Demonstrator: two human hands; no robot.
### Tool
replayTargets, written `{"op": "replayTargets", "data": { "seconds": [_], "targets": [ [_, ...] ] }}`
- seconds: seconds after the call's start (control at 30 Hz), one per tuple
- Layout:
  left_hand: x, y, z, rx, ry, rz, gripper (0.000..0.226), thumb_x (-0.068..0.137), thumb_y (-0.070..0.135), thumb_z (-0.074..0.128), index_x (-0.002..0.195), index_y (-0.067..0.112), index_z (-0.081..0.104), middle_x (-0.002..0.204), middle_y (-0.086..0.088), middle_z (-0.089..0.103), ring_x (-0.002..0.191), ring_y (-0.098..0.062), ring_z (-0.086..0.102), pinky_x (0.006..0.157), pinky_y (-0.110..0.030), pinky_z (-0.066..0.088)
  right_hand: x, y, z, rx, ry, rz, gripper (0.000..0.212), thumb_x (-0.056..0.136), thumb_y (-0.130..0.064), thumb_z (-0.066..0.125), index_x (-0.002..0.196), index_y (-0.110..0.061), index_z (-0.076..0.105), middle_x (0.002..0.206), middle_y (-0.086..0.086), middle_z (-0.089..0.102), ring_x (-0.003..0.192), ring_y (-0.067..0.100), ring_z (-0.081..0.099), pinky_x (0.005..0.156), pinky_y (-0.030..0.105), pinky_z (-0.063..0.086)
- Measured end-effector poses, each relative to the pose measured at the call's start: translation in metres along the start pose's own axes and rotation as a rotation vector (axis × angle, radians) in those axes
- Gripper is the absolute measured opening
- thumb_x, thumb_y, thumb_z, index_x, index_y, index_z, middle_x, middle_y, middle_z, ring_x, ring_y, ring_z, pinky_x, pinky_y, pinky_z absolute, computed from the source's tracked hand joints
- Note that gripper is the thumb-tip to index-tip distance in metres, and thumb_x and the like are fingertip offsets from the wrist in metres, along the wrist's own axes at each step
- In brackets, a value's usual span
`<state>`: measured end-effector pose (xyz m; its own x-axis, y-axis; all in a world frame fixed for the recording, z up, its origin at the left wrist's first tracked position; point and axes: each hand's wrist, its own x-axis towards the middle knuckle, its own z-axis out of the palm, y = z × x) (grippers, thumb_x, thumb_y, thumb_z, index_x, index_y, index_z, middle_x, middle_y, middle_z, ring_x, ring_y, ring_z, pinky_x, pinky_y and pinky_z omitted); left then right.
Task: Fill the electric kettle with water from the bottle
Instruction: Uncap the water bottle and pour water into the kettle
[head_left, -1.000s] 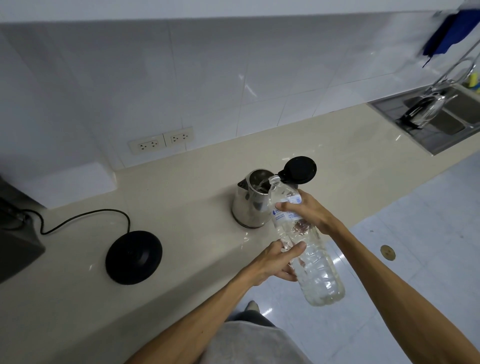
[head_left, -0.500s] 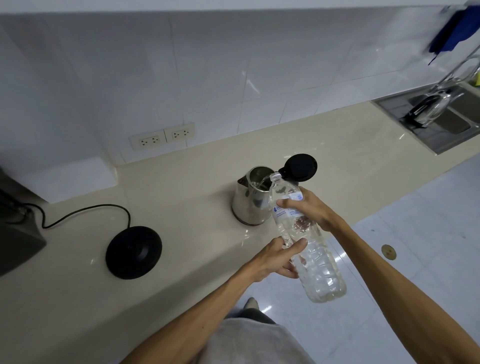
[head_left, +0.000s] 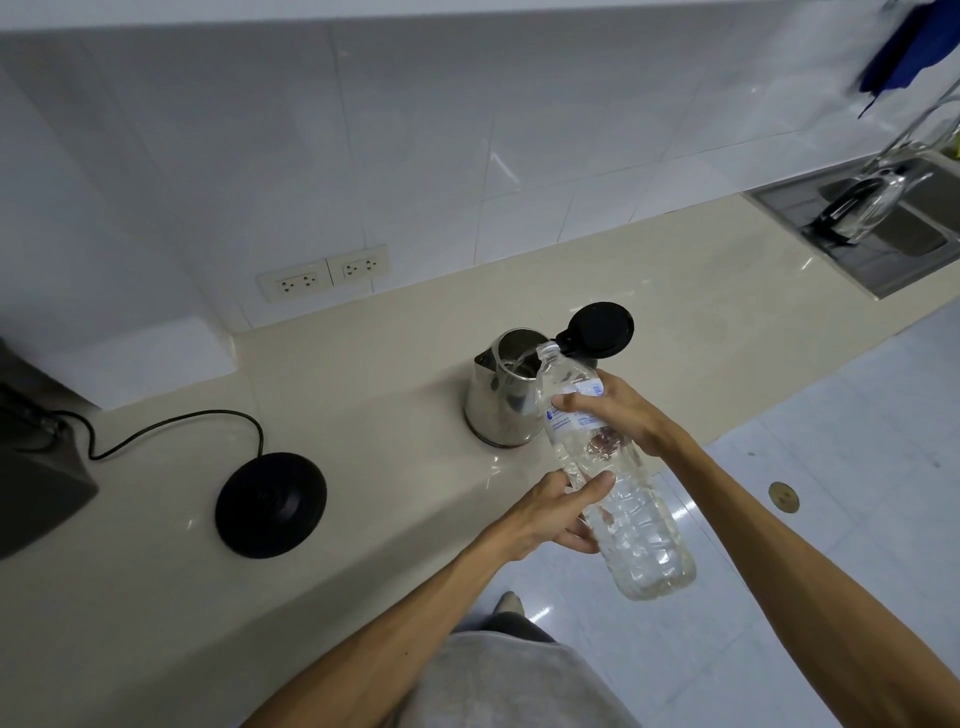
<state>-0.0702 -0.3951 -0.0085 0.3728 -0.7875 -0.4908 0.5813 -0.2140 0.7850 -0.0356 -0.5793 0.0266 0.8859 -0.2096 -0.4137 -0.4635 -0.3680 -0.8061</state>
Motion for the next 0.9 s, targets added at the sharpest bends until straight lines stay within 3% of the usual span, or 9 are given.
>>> {"op": "replayTargets", "data": {
  "seconds": [0.3, 0.5, 0.7, 0.9],
  "targets": [
    [0.0, -0.003, -0.002, -0.002, 0.007, -0.002, 0.052, 0.102, 0.052, 0.062, 0.136, 0.013, 0.058, 0.119, -0.019, 0.077, 0.11, -0.044, 0.074, 0.093, -0.046, 0.064, -0.003, -0.001, 0.002, 0.033, -0.016, -0.003, 0.035, 0.086, -0.039, 0.079, 0.113, -0.021, 0.067, 0.099, 0.01, 0.08, 0.089, 0.032, 0.078, 0.083, 0.042, 0.061],
    [-0.003, -0.003, -0.008, 0.013, 0.001, 0.01, 0.05, 0.101, 0.053, 0.062, 0.137, 0.018, 0.056, 0.112, -0.009, 0.078, 0.105, -0.038, 0.078, 0.087, -0.039, 0.066, -0.003, -0.006, 0.007, 0.058, -0.019, 0.007, 0.059, 0.07, -0.052, 0.081, 0.117, -0.02, 0.066, 0.097, 0.007, 0.08, 0.086, 0.028, 0.079, 0.077, 0.037, 0.062],
    [-0.006, -0.002, -0.011, 0.019, 0.018, 0.009, 0.047, 0.102, 0.052, 0.062, 0.136, 0.02, 0.055, 0.105, -0.003, 0.079, 0.088, -0.024, 0.08, 0.081, -0.034, 0.066, -0.002, -0.009, 0.011, 0.055, -0.028, 0.004, 0.03, 0.087, -0.036, 0.078, 0.111, -0.021, 0.067, 0.094, 0.007, 0.08, 0.081, 0.023, 0.077, 0.072, 0.031, 0.06],
    [-0.009, -0.001, -0.013, 0.021, 0.032, 0.002, 0.048, 0.102, 0.053, 0.062, 0.134, 0.018, 0.057, 0.105, -0.004, 0.079, 0.089, -0.025, 0.08, 0.082, -0.035, 0.066, -0.002, -0.013, 0.014, 0.089, -0.052, 0.005, 0.028, 0.089, -0.031, 0.077, 0.112, -0.019, 0.068, 0.094, 0.008, 0.079, 0.079, 0.021, 0.077, 0.068, 0.029, 0.058]
  ]
}}
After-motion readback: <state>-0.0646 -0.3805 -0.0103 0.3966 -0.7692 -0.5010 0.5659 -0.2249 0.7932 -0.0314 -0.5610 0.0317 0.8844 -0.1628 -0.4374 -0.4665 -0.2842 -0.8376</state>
